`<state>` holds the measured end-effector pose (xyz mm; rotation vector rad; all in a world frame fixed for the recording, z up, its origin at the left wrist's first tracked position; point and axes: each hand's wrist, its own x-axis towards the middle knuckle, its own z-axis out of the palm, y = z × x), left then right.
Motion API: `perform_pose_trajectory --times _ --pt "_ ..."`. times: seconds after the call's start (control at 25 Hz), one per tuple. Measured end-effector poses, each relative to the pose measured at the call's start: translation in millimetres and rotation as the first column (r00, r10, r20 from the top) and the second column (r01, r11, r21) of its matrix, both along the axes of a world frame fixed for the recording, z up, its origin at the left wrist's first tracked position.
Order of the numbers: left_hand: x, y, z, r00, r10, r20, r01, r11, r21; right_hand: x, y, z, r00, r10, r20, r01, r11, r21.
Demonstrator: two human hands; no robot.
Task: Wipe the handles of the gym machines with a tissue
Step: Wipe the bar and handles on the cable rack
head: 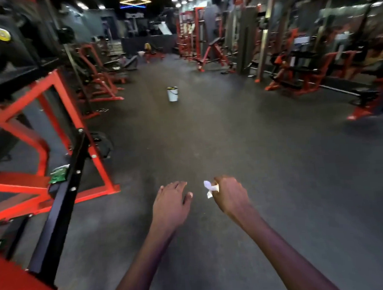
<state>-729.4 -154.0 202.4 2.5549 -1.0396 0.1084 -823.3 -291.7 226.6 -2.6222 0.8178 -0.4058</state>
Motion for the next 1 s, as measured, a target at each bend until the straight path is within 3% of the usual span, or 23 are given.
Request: perform_pose_trajectory --times 0.28,0.52,1.0 --pt "168.2 -84.8 -9.9 0.967 0.256 0.005 -0.256 0.966 -0.020 215.1 -107.4 -12.9 0.944 0.329 0.035 -0.329 0.944 0.007" --pt "337.9 -165.3 -10.0 0.927 0.374 0.028 -0.374 0.927 -0.020 392.8 -182.3 -10.5 0.911 0.410 -0.036 -0.411 0.912 -0.014" --pt "671.7 -315.1 -27.9 0.864 0.503 0.020 -0.502 0.863 -0.056 745.4 -344.5 -19.8 0.843 0.536 0.037 -0.537 0.837 0.104"
